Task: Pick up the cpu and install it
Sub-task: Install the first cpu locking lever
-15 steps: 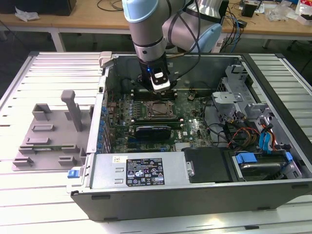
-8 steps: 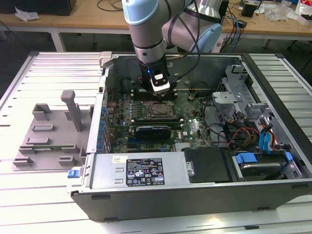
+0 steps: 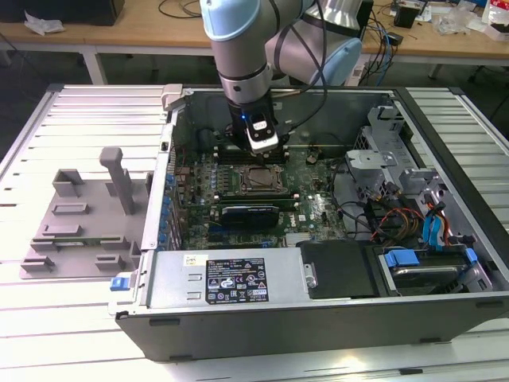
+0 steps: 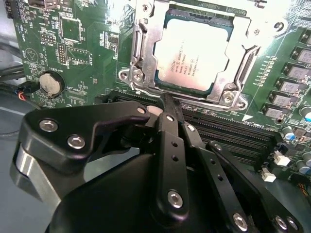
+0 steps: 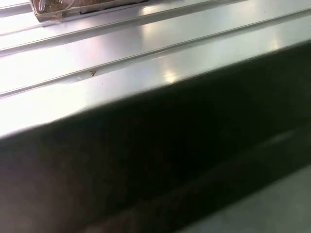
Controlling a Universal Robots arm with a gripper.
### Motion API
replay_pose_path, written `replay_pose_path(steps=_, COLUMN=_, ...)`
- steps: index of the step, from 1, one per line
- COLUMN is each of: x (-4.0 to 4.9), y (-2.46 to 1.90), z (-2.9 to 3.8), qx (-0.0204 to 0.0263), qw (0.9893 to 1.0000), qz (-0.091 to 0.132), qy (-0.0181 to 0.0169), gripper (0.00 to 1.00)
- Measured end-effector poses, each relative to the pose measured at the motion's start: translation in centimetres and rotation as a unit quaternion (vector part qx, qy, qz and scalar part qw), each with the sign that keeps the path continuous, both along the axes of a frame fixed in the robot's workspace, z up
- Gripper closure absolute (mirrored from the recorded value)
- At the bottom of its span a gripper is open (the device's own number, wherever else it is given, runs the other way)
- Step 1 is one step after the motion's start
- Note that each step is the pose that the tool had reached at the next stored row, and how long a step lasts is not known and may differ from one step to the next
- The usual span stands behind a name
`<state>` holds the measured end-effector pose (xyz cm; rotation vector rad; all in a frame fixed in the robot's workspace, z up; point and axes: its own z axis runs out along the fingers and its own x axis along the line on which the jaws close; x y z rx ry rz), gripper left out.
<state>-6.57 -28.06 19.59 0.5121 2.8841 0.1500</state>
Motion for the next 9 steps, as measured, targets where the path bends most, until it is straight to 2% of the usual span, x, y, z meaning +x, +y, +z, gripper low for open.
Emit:
replay_pose_path(steps=4, x=0.18, y=-0.24, z=0.00, qx=0.0046, qw=1.0000, qz=0.000, qy=0.0000, gripper=0.89)
replay_pose_path(steps=5, x=0.17, y=-0.26, z=0.01, qx=0.0073, qw=1.0000, qz=0.000, qy=0.0001, gripper=0.89)
replay_pose_path(steps=7, x=0.17, y=-0.29, z=0.03, qx=0.0232, qw=0.9997, qz=0.000, qy=0.0003, gripper=0.89)
replay_pose_path(steps=9, x=0.17, y=-0.29, z=0.01, qx=0.0283, qw=0.9996, qz=0.000, qy=0.0002, gripper=0.89)
